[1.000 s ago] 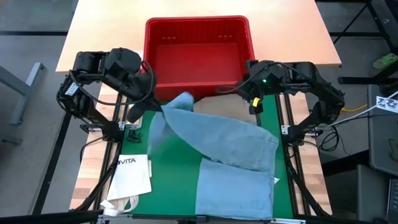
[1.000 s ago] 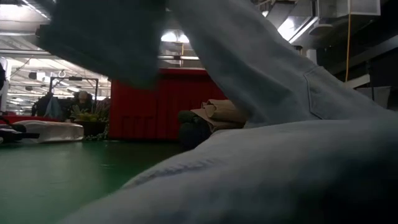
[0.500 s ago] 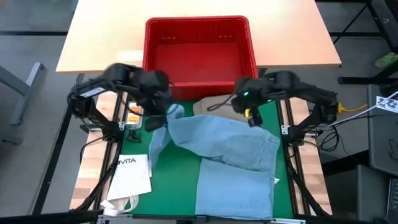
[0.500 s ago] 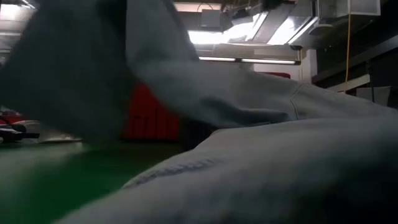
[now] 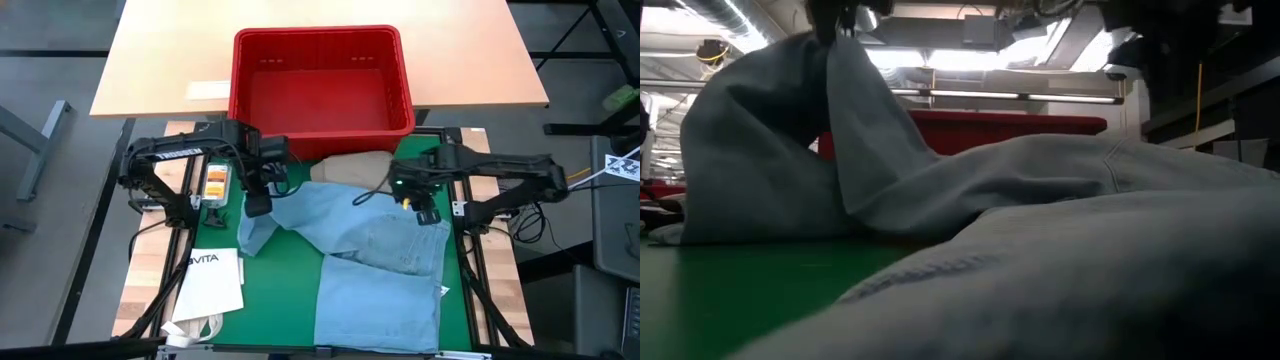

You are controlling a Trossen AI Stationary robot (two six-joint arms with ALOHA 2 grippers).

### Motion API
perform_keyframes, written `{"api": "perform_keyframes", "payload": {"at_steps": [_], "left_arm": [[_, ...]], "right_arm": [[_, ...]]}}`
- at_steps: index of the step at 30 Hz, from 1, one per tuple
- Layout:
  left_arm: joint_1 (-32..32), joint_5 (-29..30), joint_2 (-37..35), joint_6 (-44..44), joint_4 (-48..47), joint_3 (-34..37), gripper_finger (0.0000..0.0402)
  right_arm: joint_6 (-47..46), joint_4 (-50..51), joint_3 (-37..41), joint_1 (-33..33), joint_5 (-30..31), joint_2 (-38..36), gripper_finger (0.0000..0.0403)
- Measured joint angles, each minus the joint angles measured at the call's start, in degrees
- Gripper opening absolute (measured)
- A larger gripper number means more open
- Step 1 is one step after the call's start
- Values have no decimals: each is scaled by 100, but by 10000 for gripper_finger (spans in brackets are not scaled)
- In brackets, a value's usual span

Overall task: Fold Laundry from Bin
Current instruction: Fold the light blue pants

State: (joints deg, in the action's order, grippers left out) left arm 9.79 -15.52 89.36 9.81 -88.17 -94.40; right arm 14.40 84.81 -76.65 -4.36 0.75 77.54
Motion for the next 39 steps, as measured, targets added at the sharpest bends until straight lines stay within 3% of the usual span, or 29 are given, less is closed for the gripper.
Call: {"api": "perform_keyframes", "payload": {"at_steps": [7,14,27,31,35,39], "left_arm": [[115,1,0,-145,611,479,1],[157,0,0,-142,903,574,1],[157,-1,0,-138,948,574,1],[157,0,0,-138,948,574,1],[157,0,0,-140,949,574,1],[157,1,0,-140,948,574,1]], "right_arm": [[-623,-1311,1526,-4,-582,-1323,156],[-1537,-1424,2570,-17,-136,-1638,156],[-1559,-1924,2962,-15,364,-1618,156],[-1559,-1964,2962,-15,267,-1618,154],[-1557,-2029,2962,-15,197,-1618,130],[-1546,-2040,2962,-15,169,-1618,80]]}}
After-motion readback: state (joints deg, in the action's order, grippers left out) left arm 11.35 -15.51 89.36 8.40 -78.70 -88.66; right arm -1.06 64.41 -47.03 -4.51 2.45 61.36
